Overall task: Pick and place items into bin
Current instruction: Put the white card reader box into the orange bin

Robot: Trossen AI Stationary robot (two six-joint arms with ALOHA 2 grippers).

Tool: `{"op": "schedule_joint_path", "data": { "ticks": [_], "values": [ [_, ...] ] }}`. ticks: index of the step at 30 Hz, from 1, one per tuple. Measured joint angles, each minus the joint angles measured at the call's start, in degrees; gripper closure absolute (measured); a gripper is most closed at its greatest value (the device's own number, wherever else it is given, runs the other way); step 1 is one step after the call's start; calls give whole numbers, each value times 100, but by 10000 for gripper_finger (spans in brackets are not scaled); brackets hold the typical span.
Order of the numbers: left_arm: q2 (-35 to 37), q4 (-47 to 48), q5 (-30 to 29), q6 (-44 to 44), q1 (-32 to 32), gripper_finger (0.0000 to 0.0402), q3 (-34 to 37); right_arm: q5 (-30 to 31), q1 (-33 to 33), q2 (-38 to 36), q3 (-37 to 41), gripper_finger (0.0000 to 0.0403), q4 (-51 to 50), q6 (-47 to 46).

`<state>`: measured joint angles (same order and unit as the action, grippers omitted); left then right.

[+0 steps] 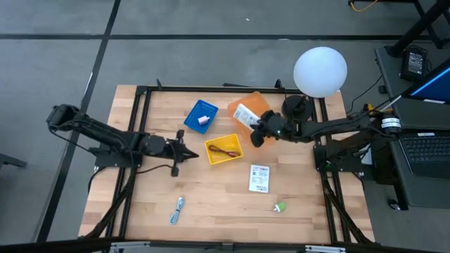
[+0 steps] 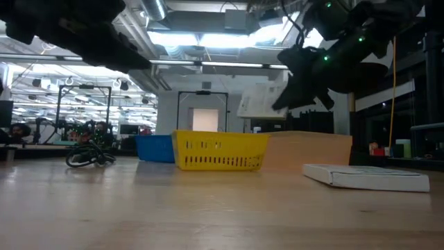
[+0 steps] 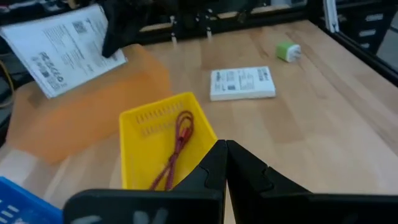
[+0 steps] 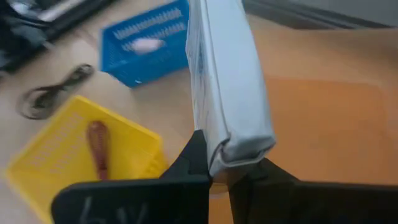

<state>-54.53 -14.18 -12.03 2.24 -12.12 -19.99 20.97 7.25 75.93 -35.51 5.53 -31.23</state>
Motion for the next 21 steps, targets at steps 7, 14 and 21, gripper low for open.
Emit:
{"op": "schedule_joint_path", "data": {
  "ticks": [7, 14, 21],
  "values": [
    [1, -152, 15, 6, 212, 398, 0, -149, 482, -56, -293, 392, -876, -12],
    [1, -164, 15, 6, 223, 398, 0, -469, 741, 91, -296, 391, -1244, -279],
    [1, -207, -34, 6, 223, 398, 0, -613, 795, 414, -295, 390, -856, -283]
  ]
}}
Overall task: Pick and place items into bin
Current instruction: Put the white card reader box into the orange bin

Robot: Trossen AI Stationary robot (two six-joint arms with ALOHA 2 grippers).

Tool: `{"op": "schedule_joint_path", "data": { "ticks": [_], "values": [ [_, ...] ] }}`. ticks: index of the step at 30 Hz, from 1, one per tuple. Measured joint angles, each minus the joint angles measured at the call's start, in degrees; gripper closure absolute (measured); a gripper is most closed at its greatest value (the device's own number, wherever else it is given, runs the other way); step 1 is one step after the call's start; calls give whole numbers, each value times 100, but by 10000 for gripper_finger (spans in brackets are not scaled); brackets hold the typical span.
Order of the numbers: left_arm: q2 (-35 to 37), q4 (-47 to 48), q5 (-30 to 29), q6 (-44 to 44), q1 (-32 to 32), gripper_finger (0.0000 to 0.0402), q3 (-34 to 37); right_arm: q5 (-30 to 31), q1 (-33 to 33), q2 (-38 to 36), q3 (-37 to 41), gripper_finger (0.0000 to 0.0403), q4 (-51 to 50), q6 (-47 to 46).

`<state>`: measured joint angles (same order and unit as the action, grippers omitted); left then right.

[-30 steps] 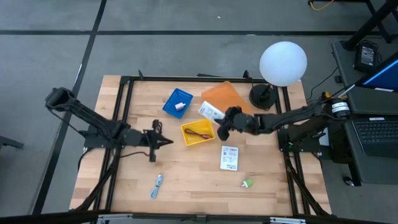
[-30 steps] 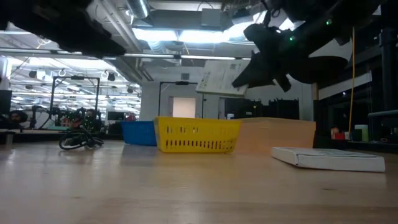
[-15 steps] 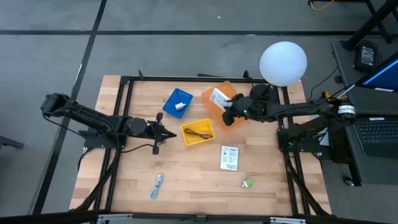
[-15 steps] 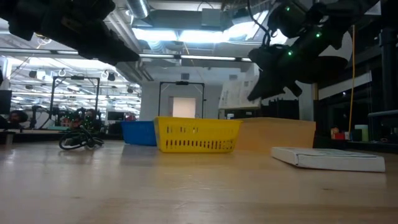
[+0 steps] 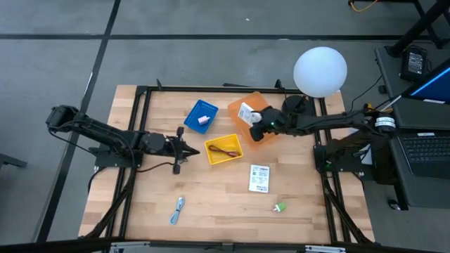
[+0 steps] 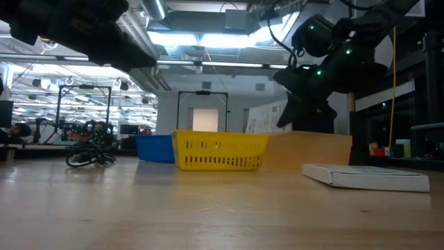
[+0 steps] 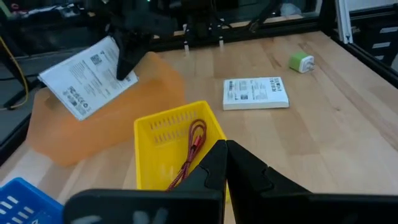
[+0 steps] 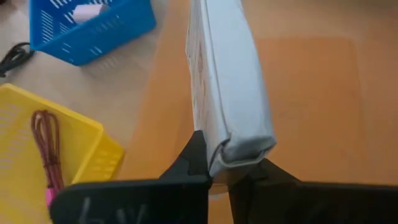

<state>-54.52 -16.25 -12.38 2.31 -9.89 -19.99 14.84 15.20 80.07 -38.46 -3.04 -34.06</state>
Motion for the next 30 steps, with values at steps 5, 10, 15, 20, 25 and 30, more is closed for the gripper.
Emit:
{"op": "schedule_joint_path", "data": {
  "ticks": [5, 10, 15, 20, 25, 30],
  "values": [
    [0, -224, -278, 2, 0, 398, 0, -4, 13, 335, 0, 389, 79, 40],
    [0, -333, -335, 2, 0, 398, 0, 1, 46, 393, 0, 388, 472, 166],
    [0, -331, -337, 2, 0, 398, 0, 3, 46, 393, 0, 383, 330, 350],
    [0, -330, -339, -5, 0, 398, 0, 16, 50, 393, 0, 357, 335, 386],
    [0, -328, -339, -140, 0, 398, 0, 42, 50, 393, 0, 319, 295, 447],
    [0, -326, -339, -153, 0, 398, 0, 54, 55, 393, 0, 286, 289, 655]
  ]
}}
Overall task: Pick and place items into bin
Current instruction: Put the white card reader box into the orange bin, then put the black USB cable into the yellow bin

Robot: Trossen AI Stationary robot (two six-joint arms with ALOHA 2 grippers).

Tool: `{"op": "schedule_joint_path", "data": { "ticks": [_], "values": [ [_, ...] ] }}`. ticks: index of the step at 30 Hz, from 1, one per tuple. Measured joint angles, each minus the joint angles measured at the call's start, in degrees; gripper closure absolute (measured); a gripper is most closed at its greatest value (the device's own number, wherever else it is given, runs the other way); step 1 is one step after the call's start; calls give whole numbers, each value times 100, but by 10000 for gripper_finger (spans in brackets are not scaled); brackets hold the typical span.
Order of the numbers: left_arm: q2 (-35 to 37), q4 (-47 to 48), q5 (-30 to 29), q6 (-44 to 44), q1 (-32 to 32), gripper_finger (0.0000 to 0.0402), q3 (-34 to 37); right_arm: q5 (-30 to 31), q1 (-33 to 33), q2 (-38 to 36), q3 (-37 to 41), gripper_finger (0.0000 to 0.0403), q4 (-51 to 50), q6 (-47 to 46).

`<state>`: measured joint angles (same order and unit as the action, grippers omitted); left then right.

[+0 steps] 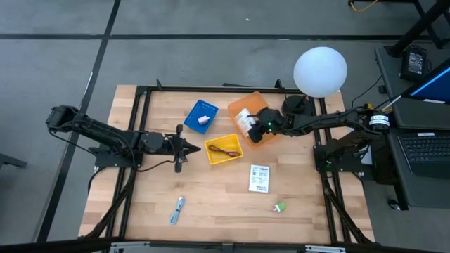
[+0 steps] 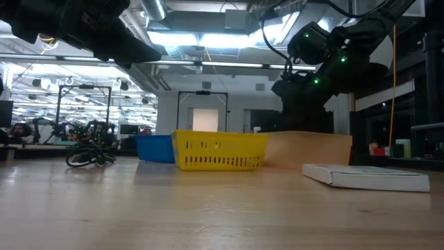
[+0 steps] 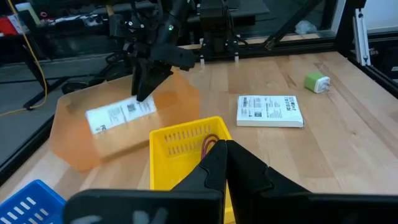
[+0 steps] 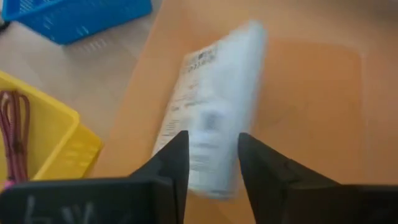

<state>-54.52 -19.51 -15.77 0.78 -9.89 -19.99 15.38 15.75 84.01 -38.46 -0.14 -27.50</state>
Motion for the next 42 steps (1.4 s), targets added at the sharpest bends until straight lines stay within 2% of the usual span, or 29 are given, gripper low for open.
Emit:
{"op": "schedule_joint_path", "data": {
  "ticks": [3, 8, 12, 15, 20, 23, 29, 37, 42],
  "values": [
    [0, 0, -1, 0, 0, 398, 0, 36, 47, -18, 0, 277, -1, 402],
    [0, 0, -2, -87, 0, 398, 0, 557, 138, -217, 0, 275, 22, 698],
    [0, 17, -2, -105, -2, 398, 0, 546, 131, -462, 0, 274, 136, 808],
    [0, 52, -2, -105, -2, 398, 0, 296, 51, -680, 0, 274, 269, 989],
    [0, 56, -4, -105, -2, 398, 0, -520, -152, -989, -2, 274, 696, 1159],
    [0, 58, -2, -105, -2, 398, 0, -704, -345, -1022, -2, 276, 963, 1358],
    [0, 228, -2, -294, -2, 398, 0, -753, -900, -1016, 58, 309, 1152, 1620],
    [0, 435, 28, -473, -2, 398, 0, -768, -1578, -1016, 838, 392, 2877, 2038],
    [0, 542, 18, -1098, -2, 398, 0, -748, -1633, -1014, 1345, 391, 3794, 1978]
  ]
}}
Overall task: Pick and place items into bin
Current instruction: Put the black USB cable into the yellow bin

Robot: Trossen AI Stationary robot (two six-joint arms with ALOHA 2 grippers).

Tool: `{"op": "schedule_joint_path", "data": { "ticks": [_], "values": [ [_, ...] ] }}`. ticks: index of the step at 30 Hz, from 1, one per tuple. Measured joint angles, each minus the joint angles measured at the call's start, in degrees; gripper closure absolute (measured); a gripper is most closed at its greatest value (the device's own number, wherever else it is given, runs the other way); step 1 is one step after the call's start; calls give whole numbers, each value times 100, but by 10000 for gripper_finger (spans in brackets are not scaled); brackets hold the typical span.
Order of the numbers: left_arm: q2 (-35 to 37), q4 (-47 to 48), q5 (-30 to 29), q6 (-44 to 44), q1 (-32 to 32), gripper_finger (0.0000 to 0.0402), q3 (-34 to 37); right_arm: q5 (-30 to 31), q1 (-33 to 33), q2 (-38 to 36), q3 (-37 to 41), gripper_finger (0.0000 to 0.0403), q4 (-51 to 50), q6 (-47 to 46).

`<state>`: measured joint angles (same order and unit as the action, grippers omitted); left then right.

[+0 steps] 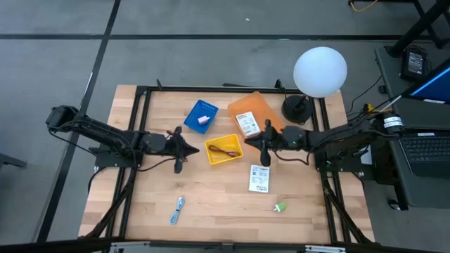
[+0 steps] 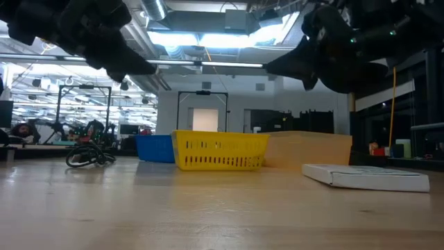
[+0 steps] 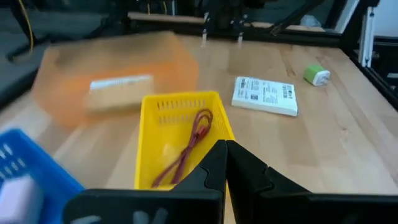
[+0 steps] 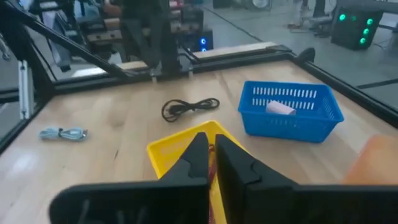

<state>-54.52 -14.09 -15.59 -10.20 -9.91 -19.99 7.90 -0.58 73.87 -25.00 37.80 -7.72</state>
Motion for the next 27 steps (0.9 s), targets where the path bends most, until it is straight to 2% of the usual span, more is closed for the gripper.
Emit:
{"op": "schedule_joint_path", "data": {
  "ticks": [5, 11, 15, 20, 27],
  "values": [
    [-2, 769, -396, -1094, 0, 398, -113, 2, 40, 0, 106, 393, 226, -72],
    [-2, 3359, -239, -2426, 0, 398, -991, 9, 105, 0, 106, 402, 221, -76],
    [-8, 4543, -230, -3132, 0, 398, -1552, 14, 116, 0, 106, 399, 218, -70],
    [-37, 4920, -314, -3416, 21, 398, -1914, 129, 114, 0, 105, 397, 216, 16],
    [-37, 5388, -524, -3871, 239, 397, -1880, 367, 114, 0, 103, 396, 212, 55]
  ]
}}
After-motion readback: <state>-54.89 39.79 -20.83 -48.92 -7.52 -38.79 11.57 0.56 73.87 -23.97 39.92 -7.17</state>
